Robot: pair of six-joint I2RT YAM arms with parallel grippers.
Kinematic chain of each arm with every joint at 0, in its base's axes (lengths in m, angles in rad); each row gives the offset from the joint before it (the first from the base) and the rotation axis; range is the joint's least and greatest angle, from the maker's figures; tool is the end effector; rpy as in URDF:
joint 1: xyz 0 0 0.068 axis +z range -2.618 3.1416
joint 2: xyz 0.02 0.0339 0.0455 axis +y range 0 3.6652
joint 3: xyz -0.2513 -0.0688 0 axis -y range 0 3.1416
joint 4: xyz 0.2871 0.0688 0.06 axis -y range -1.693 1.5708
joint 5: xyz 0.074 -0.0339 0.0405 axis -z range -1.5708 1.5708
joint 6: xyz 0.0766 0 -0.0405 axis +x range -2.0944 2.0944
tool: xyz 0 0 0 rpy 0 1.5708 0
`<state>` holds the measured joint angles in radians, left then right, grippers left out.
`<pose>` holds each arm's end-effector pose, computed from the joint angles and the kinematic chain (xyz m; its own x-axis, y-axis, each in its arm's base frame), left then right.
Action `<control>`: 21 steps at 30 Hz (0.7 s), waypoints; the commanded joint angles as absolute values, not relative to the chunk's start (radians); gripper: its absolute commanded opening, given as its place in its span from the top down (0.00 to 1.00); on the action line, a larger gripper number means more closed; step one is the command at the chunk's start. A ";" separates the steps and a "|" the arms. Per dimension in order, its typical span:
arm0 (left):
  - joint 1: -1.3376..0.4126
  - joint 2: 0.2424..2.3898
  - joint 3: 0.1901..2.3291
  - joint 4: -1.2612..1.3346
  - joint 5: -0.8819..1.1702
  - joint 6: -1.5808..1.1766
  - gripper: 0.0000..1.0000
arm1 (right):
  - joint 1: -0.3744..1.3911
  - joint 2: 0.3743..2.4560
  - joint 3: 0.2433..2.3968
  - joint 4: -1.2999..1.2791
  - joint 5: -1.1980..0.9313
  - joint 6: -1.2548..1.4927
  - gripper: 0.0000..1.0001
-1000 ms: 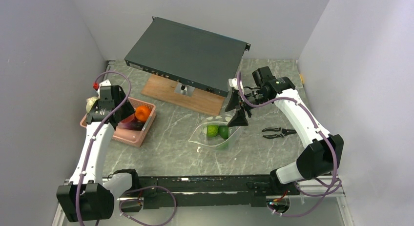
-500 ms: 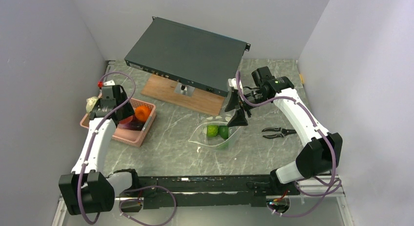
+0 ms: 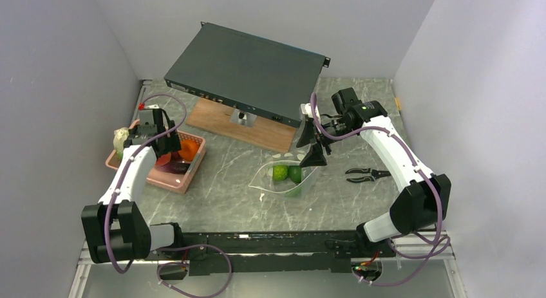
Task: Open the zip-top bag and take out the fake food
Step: Place the fake fruit in the bin.
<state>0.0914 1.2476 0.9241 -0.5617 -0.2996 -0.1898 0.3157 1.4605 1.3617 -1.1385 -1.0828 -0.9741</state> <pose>0.3212 0.0521 0.2035 -0.7054 -0.2457 -0.6649 -0.4138 0.9043 0.1049 0.2831 0.1636 0.2908 -0.1569 -0.4593 -0.8743 -0.9792 -0.0427 0.1982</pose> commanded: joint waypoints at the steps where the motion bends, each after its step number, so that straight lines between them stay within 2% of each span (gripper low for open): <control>1: 0.097 1.239 0.991 -0.549 -0.326 -0.170 0.01 | 0.310 1.466 1.382 -1.128 -1.111 -0.997 0.21; 11: 0.096 1.117 1.001 -0.610 -0.123 -0.164 0.00 | 0.311 1.474 1.385 -1.143 -1.121 -1.022 0.21; 21: 0.097 0.994 0.983 -0.659 0.157 -0.298 0.00 | 0.313 1.464 1.372 -1.158 -1.138 -1.067 0.20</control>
